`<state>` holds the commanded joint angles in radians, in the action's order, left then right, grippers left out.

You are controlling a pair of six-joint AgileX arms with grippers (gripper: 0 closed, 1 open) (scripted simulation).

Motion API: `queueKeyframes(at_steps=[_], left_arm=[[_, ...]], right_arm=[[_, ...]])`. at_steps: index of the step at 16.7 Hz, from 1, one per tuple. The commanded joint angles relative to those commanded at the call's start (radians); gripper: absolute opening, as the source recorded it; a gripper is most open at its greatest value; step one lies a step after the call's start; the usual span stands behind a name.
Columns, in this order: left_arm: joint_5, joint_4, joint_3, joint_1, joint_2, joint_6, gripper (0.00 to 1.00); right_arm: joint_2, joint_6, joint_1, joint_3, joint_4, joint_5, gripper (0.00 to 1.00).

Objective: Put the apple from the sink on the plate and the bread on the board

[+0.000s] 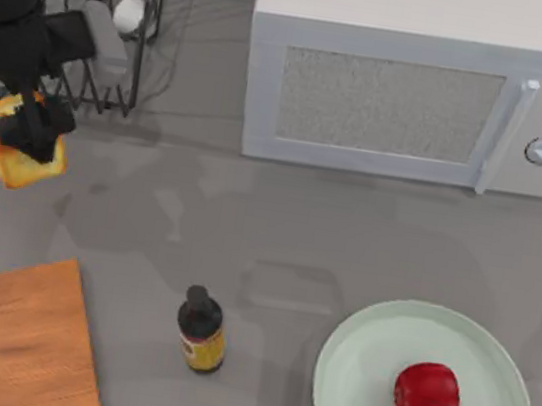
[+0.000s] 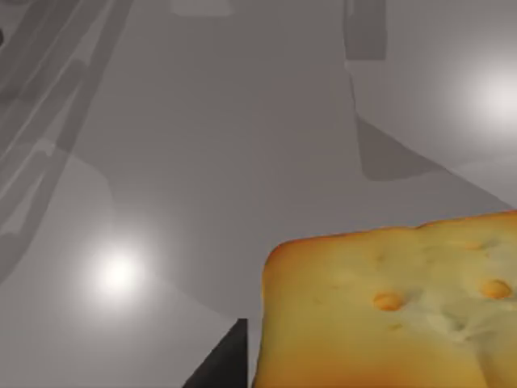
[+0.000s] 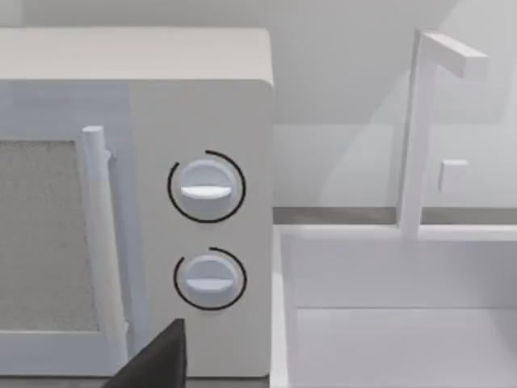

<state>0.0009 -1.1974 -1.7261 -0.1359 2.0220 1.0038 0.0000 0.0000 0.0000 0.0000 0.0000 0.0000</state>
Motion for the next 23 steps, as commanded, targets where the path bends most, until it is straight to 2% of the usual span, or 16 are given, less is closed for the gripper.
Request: queueKeyframes(at_steps=[8, 12, 17, 23], left_arm=[[0.007, -0.041, -0.008, 0.001, -0.013, -0.025, 0.0], [0.005, -0.053, 0.016, -0.003, -0.029, -0.161, 0.0], [-0.002, -0.076, 0.103, -0.015, -0.09, -0.557, 0.0], [-0.014, -0.088, 0.317, -0.028, -0.236, -1.228, 0.0]], right_arm=[[0.0, 0.0, 0.0, 0.0, 0.0, 0.0, 1.0], [0.0, 0.0, 0.0, 0.0, 0.0, 0.0, 1.0], [0.0, 0.0, 0.0, 0.0, 0.0, 0.0, 1.0], [0.0, 0.0, 0.0, 0.0, 0.0, 0.0, 1.0]])
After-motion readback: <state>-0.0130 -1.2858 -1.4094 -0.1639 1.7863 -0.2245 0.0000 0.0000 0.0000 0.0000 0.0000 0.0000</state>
